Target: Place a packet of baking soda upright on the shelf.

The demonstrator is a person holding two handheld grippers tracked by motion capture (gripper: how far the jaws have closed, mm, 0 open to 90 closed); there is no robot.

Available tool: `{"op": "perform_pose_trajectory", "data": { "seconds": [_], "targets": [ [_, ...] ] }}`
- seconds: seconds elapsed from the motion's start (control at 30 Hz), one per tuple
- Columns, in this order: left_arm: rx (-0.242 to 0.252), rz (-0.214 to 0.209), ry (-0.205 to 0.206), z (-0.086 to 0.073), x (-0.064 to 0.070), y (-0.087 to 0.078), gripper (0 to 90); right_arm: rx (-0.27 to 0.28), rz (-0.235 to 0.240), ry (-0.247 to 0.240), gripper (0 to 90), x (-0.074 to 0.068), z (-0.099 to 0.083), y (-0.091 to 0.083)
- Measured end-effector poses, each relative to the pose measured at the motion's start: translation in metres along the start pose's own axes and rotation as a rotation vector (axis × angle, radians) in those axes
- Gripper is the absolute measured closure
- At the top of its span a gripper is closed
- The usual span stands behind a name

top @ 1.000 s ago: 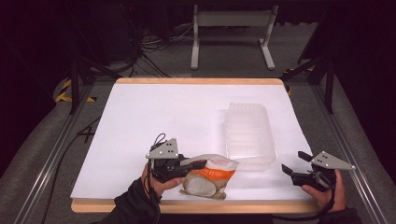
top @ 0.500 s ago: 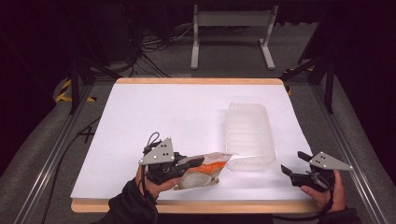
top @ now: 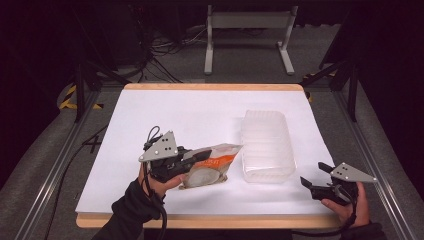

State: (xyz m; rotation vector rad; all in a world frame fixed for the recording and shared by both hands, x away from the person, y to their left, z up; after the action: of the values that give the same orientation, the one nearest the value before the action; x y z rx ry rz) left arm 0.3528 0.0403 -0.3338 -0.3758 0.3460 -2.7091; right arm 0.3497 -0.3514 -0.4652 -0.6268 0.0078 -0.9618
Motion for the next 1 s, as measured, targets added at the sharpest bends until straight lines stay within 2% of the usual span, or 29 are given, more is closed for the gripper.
{"op": "perform_pose_trajectory", "data": {
  "seconds": [0.1, 0.13, 0.37, 0.53, 0.67, 0.83, 1.0],
  "targets": [
    [0.0, 0.005, -0.002, 0.005, -0.007, 0.005, 89.9, -0.01, -0.002, -0.004, 16.4, 0.0, -0.003, 0.0],
    [0.005, 0.0, -0.022, 0.006, -0.009, 0.007, 89.9, -0.012, -0.001, -0.005, 16.5, 0.0, -0.003, 0.001],
    [0.006, 0.015, -0.014, 0.018, -0.021, 0.022, 89.9, -0.016, 0.0, -0.015, 16.5, -0.002, -0.003, 0.002],
    [0.028, 0.009, -0.022, 0.029, -0.024, 0.028, 89.9, -0.01, 0.001, -0.01, 16.4, -0.001, -0.002, 0.002],
    [0.035, 0.008, -0.011, 0.039, -0.025, 0.037, 89.9, -0.018, -0.001, -0.018, 16.5, -0.002, -0.003, 0.002],
    [0.036, 0.0, 0.002, 0.048, -0.027, 0.053, 89.9, -0.016, 0.0, -0.015, 16.4, -0.002, -0.003, 0.002],
    [0.036, -0.005, -0.007, 0.056, -0.028, 0.07, 89.9, -0.014, 0.002, -0.013, 16.5, -0.002, -0.003, 0.002]
  ]
}}
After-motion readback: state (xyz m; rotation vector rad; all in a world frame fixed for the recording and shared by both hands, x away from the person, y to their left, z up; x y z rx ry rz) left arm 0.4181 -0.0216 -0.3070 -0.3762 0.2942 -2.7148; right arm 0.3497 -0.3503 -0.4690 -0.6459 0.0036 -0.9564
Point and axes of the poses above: each handheld gripper's, and its own axes: y roughly forward along the jaws, z roughly out of its top, x roughly to its right, the point moved 7 cm from there along y, roughly forward along the jaws, and after that the axes turned 12 degrees about -y, right-handed, at the moved point
